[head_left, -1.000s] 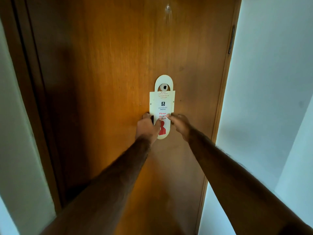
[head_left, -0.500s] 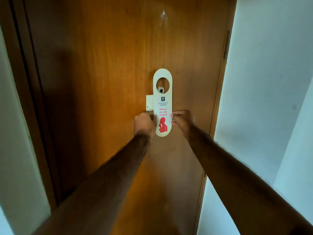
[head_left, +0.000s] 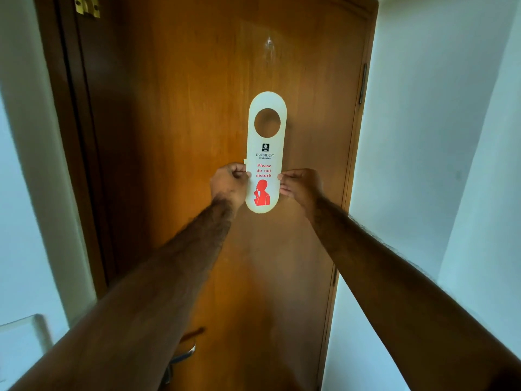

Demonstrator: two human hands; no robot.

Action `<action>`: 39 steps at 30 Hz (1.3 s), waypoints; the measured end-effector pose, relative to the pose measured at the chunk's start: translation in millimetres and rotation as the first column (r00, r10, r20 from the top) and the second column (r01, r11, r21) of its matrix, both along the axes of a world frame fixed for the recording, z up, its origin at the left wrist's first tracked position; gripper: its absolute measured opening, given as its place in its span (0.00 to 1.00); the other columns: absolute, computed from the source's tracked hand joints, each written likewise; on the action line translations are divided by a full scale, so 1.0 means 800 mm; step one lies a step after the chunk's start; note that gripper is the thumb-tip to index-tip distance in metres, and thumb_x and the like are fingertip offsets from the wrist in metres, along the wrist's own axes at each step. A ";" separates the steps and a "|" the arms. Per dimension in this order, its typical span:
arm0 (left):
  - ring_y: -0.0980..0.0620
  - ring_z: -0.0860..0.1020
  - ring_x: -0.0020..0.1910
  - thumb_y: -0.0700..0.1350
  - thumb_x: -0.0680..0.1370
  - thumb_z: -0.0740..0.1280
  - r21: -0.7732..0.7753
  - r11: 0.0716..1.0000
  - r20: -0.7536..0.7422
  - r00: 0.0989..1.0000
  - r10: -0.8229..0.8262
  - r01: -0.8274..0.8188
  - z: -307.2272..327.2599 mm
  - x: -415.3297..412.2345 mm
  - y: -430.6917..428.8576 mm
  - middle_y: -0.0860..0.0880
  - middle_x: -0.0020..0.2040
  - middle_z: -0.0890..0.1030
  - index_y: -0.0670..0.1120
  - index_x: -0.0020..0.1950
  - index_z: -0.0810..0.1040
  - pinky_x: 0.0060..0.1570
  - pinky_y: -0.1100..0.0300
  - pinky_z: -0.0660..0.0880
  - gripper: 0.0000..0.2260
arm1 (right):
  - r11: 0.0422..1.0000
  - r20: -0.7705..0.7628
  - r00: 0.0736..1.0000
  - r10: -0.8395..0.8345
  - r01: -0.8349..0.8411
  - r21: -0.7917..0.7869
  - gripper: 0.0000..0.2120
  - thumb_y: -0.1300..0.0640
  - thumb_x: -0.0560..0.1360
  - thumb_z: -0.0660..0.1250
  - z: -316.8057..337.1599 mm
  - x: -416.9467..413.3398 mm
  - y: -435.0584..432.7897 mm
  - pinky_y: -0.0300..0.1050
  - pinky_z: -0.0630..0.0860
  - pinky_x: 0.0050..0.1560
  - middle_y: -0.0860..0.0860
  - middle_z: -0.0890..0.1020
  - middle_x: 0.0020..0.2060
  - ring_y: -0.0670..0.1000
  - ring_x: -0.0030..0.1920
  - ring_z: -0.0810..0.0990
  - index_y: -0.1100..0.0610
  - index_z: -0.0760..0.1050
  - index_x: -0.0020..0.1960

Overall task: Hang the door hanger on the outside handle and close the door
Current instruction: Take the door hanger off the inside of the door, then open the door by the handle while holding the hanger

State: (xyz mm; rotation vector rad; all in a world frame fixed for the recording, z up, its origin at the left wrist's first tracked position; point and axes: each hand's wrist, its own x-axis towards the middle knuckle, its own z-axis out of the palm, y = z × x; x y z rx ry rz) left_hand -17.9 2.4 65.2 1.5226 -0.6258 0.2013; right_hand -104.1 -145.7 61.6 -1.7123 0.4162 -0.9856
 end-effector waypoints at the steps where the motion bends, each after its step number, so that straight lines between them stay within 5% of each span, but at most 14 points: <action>1: 0.54 0.84 0.49 0.44 0.78 0.71 -0.014 1.000 -0.020 1.000 -0.003 0.003 -0.002 0.000 0.008 0.49 0.57 0.85 0.50 0.50 0.82 0.47 0.57 0.83 0.02 | 1.000 -0.002 1.000 0.013 -0.013 -0.002 0.12 0.57 0.75 0.77 -0.001 -0.002 0.008 0.45 0.86 0.48 0.55 0.87 0.59 0.52 0.52 0.88 0.59 0.84 0.56; 5: 0.53 0.85 0.50 0.44 0.78 0.71 -0.032 0.999 -0.110 0.994 -0.006 0.002 -0.016 0.000 0.051 0.48 0.56 0.86 0.48 0.50 0.82 0.50 0.52 0.83 0.02 | 0.997 -0.025 0.997 0.068 -0.069 -0.025 0.18 0.57 0.75 0.77 -0.010 -0.009 0.051 0.48 0.86 0.52 0.54 0.86 0.62 0.53 0.54 0.88 0.62 0.82 0.63; 11: 0.61 0.79 0.42 0.44 0.77 0.72 0.033 0.979 -0.139 0.969 0.206 -0.203 -0.046 0.010 0.117 0.50 0.56 0.85 0.50 0.49 0.81 0.29 0.73 0.72 0.03 | 0.967 -0.071 0.965 0.254 -0.253 0.023 0.14 0.60 0.79 0.72 -0.044 0.002 0.114 0.49 0.84 0.59 0.59 0.86 0.58 0.57 0.56 0.87 0.65 0.80 0.63; 16: 0.52 0.81 0.56 0.44 0.79 0.70 0.080 0.937 -0.138 0.928 0.347 -0.339 -0.078 0.019 0.170 0.47 0.61 0.83 0.47 0.60 0.81 0.48 0.59 0.79 0.10 | 0.958 -0.234 0.933 0.275 -0.287 -0.018 0.16 0.56 0.80 0.71 -0.101 0.029 0.150 0.44 0.83 0.53 0.58 0.87 0.51 0.52 0.48 0.86 0.67 0.81 0.63; 18: 0.47 0.81 0.61 0.45 0.80 0.68 0.119 0.918 -0.136 0.909 0.393 -0.379 -0.099 0.024 0.190 0.47 0.62 0.82 0.47 0.61 0.80 0.48 0.58 0.78 0.10 | 0.943 -0.346 0.904 0.251 -0.309 -0.123 0.15 0.54 0.80 0.71 -0.134 0.042 0.166 0.43 0.82 0.51 0.57 0.87 0.49 0.52 0.47 0.84 0.66 0.83 0.59; 21: 0.45 0.79 0.63 0.45 0.81 0.66 0.148 0.895 -0.158 0.883 0.442 -0.422 -0.128 0.038 0.216 0.46 0.65 0.80 0.47 0.64 0.78 0.52 0.56 0.78 0.12 | 0.893 -0.493 0.839 0.232 -0.384 -0.233 0.12 0.57 0.80 0.70 -0.186 0.060 0.193 0.25 0.72 0.38 0.54 0.84 0.49 0.50 0.49 0.81 0.65 0.83 0.58; 23: 0.44 0.79 0.64 0.45 0.81 0.65 0.173 0.878 -0.191 0.860 0.473 -0.445 -0.139 0.048 0.228 0.46 0.66 0.79 0.47 0.65 0.77 0.57 0.53 0.78 0.12 | 0.853 -0.591 0.770 0.242 -0.459 -0.248 0.11 0.58 0.80 0.71 -0.222 0.072 0.211 0.27 0.71 0.38 0.55 0.84 0.48 0.53 0.49 0.83 0.65 0.84 0.55; 26: 0.44 0.78 0.64 0.43 0.82 0.63 0.173 0.874 -0.251 0.838 0.485 -0.454 -0.147 0.056 0.234 0.45 0.66 0.79 0.46 0.65 0.77 0.58 0.51 0.78 0.12 | 0.735 -0.768 0.605 0.212 -0.617 -0.283 0.18 0.52 0.80 0.71 -0.280 0.084 0.237 0.42 0.79 0.54 0.61 0.86 0.53 0.59 0.54 0.85 0.67 0.82 0.58; 30: 0.44 0.79 0.64 0.42 0.82 0.64 0.201 0.862 -0.260 0.824 0.504 -0.464 -0.162 0.066 0.230 0.46 0.66 0.80 0.47 0.64 0.78 0.57 0.51 0.79 0.12 | 0.641 -0.875 0.464 0.135 -0.715 -0.280 0.31 0.45 0.81 0.67 -0.346 0.091 0.274 0.51 0.70 0.74 0.59 0.73 0.75 0.57 0.74 0.73 0.61 0.68 0.77; 34: 0.44 0.80 0.63 0.43 0.82 0.63 0.243 0.861 -0.270 0.821 0.503 -0.448 -0.179 0.073 0.221 0.46 0.64 0.80 0.48 0.64 0.78 0.58 0.49 0.79 0.11 | 0.448 -0.917 0.398 -0.030 -0.814 -0.368 0.30 0.47 0.83 0.64 -0.391 0.097 0.295 0.52 0.65 0.75 0.62 0.69 0.78 0.61 0.77 0.69 0.63 0.64 0.79; 39: 0.46 0.81 0.61 0.45 0.82 0.63 0.194 0.861 -0.256 0.823 0.507 -0.470 -0.193 0.079 0.218 0.48 0.63 0.81 0.49 0.62 0.78 0.54 0.51 0.80 0.10 | 0.499 -0.923 0.383 -0.032 -0.794 -0.347 0.30 0.41 0.84 0.60 -0.426 0.101 0.297 0.53 0.67 0.75 0.60 0.71 0.76 0.60 0.76 0.70 0.62 0.68 0.76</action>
